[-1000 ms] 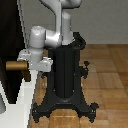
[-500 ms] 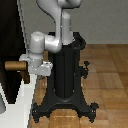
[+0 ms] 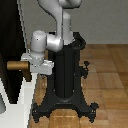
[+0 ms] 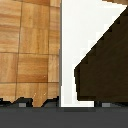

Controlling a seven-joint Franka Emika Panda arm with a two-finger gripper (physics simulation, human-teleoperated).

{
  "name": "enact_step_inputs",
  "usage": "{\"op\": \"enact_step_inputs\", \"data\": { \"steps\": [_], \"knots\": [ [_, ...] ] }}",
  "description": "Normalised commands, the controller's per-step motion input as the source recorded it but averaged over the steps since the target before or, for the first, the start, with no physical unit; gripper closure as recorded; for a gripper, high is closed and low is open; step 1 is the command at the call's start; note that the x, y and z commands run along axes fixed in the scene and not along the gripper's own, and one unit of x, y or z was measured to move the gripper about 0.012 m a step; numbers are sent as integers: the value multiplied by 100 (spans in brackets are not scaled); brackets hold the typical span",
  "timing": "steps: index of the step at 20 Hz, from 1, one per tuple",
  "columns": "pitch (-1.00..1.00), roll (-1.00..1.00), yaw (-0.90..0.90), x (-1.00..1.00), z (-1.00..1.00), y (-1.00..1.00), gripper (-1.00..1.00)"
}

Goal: Open the door by pressing down and pulling on the handle.

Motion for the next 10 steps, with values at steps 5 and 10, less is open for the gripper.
{"op": "enact_step_inputs", "data": {
  "steps": [5, 10],
  "knots": [
    [0, 0, 0, 0, 0, 60, -100],
    [0, 0, 0, 0, 0, 100, -100]
  ]
}}
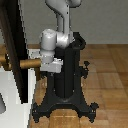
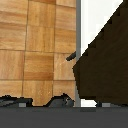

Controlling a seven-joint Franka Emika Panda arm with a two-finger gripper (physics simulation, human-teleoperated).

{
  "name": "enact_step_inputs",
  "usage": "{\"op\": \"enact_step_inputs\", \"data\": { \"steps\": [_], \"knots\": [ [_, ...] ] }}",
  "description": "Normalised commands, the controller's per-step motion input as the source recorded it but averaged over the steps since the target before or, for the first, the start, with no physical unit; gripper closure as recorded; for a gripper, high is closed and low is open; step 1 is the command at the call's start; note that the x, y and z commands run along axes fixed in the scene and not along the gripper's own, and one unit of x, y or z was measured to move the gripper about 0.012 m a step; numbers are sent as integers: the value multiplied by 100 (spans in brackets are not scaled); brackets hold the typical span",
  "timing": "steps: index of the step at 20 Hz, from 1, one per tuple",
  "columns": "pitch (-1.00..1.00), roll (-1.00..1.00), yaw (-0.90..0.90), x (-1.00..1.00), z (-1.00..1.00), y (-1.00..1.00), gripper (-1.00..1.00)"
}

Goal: Open the door by pressing down and pulling on the handle.

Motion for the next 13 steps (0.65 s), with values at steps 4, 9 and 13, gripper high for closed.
{"op": "enact_step_inputs", "data": {
  "steps": [4, 9, 13],
  "knots": [
    [0, 0, 0, 0, 0, 100, -100],
    [0, 0, 0, 0, 0, 100, -100],
    [0, 0, 0, 0, 0, 100, -100]
  ]
}}
